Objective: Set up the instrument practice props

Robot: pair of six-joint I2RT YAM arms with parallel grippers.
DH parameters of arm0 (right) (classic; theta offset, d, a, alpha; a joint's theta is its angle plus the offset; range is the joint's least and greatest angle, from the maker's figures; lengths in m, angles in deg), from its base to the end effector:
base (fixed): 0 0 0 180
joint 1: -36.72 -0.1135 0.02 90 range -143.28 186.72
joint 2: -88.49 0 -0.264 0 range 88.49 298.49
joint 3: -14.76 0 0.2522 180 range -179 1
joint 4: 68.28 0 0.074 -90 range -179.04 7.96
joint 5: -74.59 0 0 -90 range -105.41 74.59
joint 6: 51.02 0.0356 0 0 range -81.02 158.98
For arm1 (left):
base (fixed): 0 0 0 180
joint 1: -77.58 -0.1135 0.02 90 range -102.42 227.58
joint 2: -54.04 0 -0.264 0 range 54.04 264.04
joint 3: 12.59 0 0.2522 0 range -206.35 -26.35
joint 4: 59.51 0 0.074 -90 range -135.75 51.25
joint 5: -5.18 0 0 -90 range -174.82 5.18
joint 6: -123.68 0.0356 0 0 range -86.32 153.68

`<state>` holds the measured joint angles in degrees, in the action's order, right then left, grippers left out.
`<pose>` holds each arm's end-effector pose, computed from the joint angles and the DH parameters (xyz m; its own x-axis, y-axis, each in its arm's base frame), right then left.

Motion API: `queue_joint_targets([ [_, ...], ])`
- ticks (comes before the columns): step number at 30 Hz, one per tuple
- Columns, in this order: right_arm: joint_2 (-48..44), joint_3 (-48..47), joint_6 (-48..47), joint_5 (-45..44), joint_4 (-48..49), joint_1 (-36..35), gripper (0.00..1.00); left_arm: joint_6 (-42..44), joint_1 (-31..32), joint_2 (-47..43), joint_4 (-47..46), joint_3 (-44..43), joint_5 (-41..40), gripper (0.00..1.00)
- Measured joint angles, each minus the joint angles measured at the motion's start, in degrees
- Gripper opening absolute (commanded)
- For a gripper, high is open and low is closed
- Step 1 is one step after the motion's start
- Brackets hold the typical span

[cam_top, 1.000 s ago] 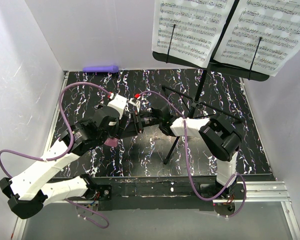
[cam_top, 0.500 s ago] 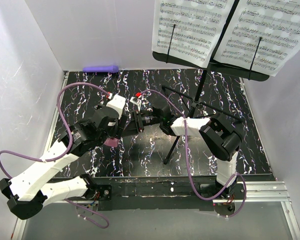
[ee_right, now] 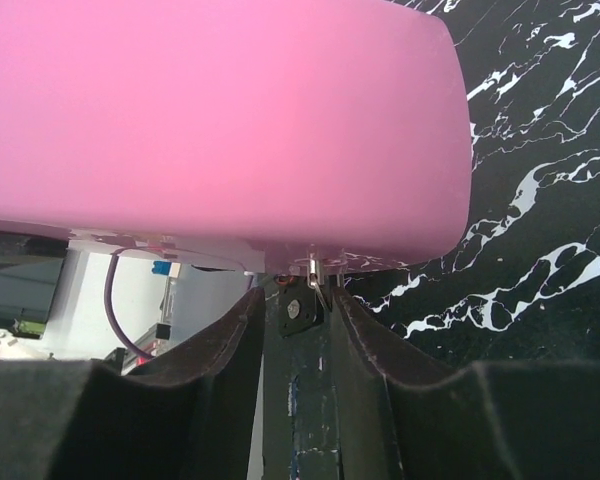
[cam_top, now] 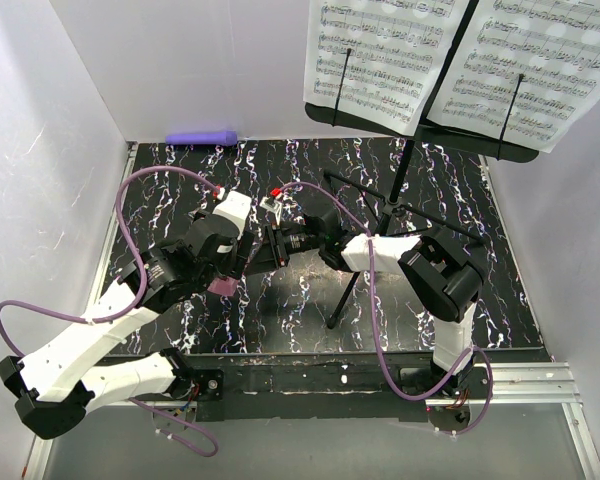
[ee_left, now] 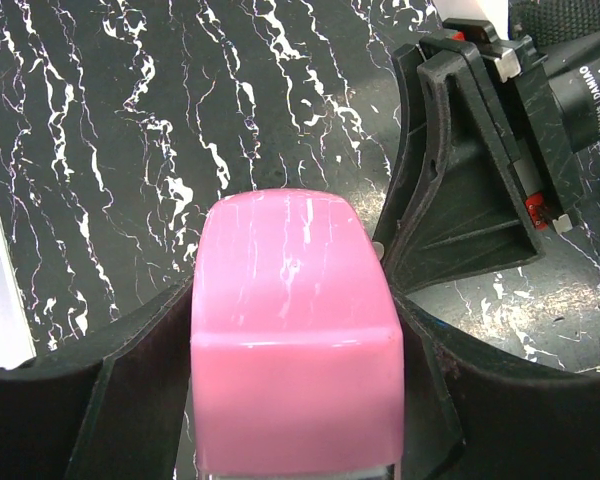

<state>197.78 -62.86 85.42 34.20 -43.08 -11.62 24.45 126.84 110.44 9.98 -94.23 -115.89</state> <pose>0.2578 0.3305 0.2193 -0.7670 -0.1556 -0.6225 -0.6260 -0.0318 0.7792 0.1294 -0.1220 0.3680 -0.5149 0.3873 -0.7648 0.3294 0.9130 0.2406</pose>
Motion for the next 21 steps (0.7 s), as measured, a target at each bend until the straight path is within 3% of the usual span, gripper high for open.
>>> queue_joint_targets([
  [6,0.0,0.0,0.1,-0.7,-0.3,0.0,0.25,0.0,0.0,0.0,0.0,0.0,0.1,0.00],
  [11,0.0,0.0,0.9,-1.3,-0.6,0.1,0.01,0.0,0.0,-0.3,-0.2,0.0,0.1,0.00],
  [21,0.0,0.0,7.1,-1.9,-0.2,0.0,0.01,3.0,0.0,-9.3,-6.0,6.9,1.6,0.00],
])
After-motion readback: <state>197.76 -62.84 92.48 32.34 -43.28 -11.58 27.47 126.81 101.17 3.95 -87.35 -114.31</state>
